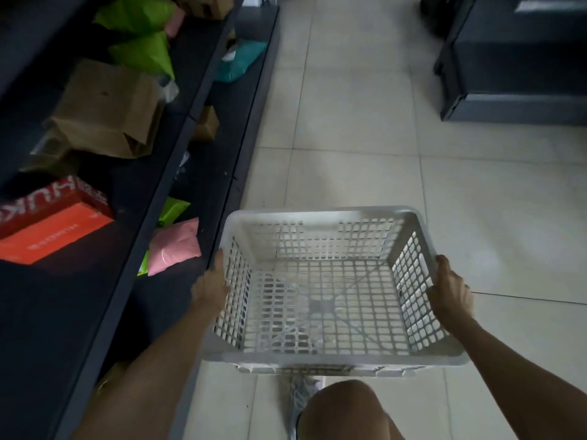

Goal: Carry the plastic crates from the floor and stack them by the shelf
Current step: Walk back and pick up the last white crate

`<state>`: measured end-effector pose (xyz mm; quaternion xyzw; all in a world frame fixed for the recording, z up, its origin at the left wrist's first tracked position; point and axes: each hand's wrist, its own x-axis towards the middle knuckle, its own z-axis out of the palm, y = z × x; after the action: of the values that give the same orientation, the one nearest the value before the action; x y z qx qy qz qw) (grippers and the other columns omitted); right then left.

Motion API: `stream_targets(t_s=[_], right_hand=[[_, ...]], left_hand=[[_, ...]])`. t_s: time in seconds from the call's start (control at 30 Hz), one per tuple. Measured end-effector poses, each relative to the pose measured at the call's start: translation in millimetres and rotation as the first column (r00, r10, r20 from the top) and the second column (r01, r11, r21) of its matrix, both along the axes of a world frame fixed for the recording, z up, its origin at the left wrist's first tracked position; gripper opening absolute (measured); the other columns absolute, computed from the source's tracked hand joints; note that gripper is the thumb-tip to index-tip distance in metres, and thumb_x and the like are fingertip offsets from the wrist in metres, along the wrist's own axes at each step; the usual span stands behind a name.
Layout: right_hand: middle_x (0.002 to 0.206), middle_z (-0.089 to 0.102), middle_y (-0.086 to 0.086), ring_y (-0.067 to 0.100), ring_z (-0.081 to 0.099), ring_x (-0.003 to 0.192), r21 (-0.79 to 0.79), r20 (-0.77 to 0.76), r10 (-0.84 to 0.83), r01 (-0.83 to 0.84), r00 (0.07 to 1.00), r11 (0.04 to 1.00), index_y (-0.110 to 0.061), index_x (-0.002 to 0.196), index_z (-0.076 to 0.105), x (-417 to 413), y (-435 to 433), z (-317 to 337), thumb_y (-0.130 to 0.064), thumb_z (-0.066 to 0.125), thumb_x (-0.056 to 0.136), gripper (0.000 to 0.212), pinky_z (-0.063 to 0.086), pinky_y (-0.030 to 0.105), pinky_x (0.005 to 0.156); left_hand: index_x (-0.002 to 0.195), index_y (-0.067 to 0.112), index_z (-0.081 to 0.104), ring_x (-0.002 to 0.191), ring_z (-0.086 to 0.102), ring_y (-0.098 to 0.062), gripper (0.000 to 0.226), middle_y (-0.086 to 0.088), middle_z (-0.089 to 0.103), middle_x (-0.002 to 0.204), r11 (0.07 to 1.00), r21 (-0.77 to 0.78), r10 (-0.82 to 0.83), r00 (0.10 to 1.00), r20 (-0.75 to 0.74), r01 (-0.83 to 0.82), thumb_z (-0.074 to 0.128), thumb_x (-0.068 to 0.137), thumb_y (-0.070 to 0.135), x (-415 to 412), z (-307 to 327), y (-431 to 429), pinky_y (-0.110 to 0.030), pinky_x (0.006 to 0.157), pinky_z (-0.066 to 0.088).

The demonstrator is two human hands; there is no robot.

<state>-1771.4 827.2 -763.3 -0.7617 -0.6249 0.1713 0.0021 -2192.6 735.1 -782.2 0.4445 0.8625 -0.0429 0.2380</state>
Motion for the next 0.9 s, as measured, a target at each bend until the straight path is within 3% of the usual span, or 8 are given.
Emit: stream_targets(t_s=[0.13,0.27,0.4,0.5,0.63,0.7,0.8,0.9], right_hand=[[0.092,0.064,0.029,0.043,0.062,0.073,0.04,-0.012,0.007,-0.006,1.0,0.999,-0.009,0.126,0.034,14,-14,88,0.005,0.056,0.08,0.054,0.049,0.044,0.058],[0.086,0.063,0.03,0.043,0.061,0.073,0.051,-0.013,-0.061,0.061,0.998,0.997,-0.002,0.104,0.038,26,-26,185,0.003,0.055,0.078,0.031,0.047,0.041,0.058],[0.093,0.061,0.027,0.043,0.062,0.079,0.046,-0.036,-0.113,0.115,0.993,0.992,0.0,0.102,0.039,36,-43,272,0.001,0.064,0.076,0.036,0.053,0.047,0.07],[0.097,0.061,0.029,0.045,0.062,0.083,0.052,-0.078,-0.176,0.18,0.981,0.982,0.003,0.116,0.035,46,-51,327,0.003,0.058,0.079,0.043,0.051,0.046,0.066],[0.093,0.061,0.026,0.038,0.059,0.073,0.107,-0.117,-0.168,0.181,0.979,0.978,-0.002,0.125,0.033,56,-61,385,0.003,0.047,0.085,0.042,0.049,0.042,0.06],[0.092,0.061,0.024,0.036,0.057,0.072,0.127,-0.086,-0.131,0.141,0.988,0.982,-0.008,0.139,0.025,63,-69,413,0.001,0.043,0.089,0.054,0.044,0.039,0.058],[0.092,0.06,0.024,0.032,0.051,0.072,0.155,-0.038,-0.124,0.128,0.992,0.98,-0.014,0.149,0.013,85,-85,441,0.0,0.051,0.088,0.073,0.04,0.036,0.061],[0.093,0.062,0.026,0.032,0.055,0.073,0.174,-0.053,-0.18,0.187,0.982,0.967,-0.014,0.149,0.019,117,-103,463,0.002,0.053,0.084,0.075,0.045,0.037,0.063]], left_hand=[[0.152,0.026,0.011,0.107,0.06,-0.041,0.072,-0.025,0.058,0.123,0.992,0.118,0.039,0.995,0.097,-0.05,0.05,0.094,0.008,9,93,-7,-0.047,0.091,0.05],[0.153,0.026,0.009,0.106,0.059,-0.036,0.083,-0.024,0.054,0.13,0.966,0.257,-0.001,0.991,0.133,-0.034,0.055,0.088,0.001,17,196,-15,-0.043,0.086,0.047],[0.153,0.03,0.011,0.059,0.047,-0.015,0.085,-0.012,0.055,0.087,0.943,0.332,-0.014,0.994,0.108,-0.023,0.055,0.086,0.0,24,288,-28,-0.031,0.053,0.039],[0.152,0.033,0.011,0.07,0.061,-0.028,0.087,-0.014,0.064,0.089,0.941,0.339,-0.044,0.996,0.074,0.016,0.057,0.085,0.0,26,346,-22,-0.041,0.062,0.05],[0.151,0.033,0.015,0.084,0.064,-0.034,0.086,-0.016,0.065,0.099,0.928,0.363,-0.118,0.991,0.061,0.088,0.056,0.084,-0.002,32,411,-6,-0.039,0.07,0.052],[0.15,0.035,0.015,0.084,0.064,-0.036,0.086,-0.018,0.064,0.098,0.923,0.363,-0.155,0.987,0.044,0.129,0.057,0.084,-0.001,34,432,4,-0.04,0.069,0.053],[0.149,0.039,0.012,0.09,0.064,-0.038,0.092,-0.02,0.063,0.106,0.911,0.363,-0.242,0.966,0.087,0.196,0.062,0.082,-0.001,45,455,18,-0.042,0.073,0.055],[0.15,0.035,0.013,0.099,0.062,-0.039,0.092,-0.022,0.059,0.116,0.894,0.363,-0.316,0.943,0.101,0.261,0.061,0.081,-0.003,73,483,32,-0.036,0.072,0.052]])
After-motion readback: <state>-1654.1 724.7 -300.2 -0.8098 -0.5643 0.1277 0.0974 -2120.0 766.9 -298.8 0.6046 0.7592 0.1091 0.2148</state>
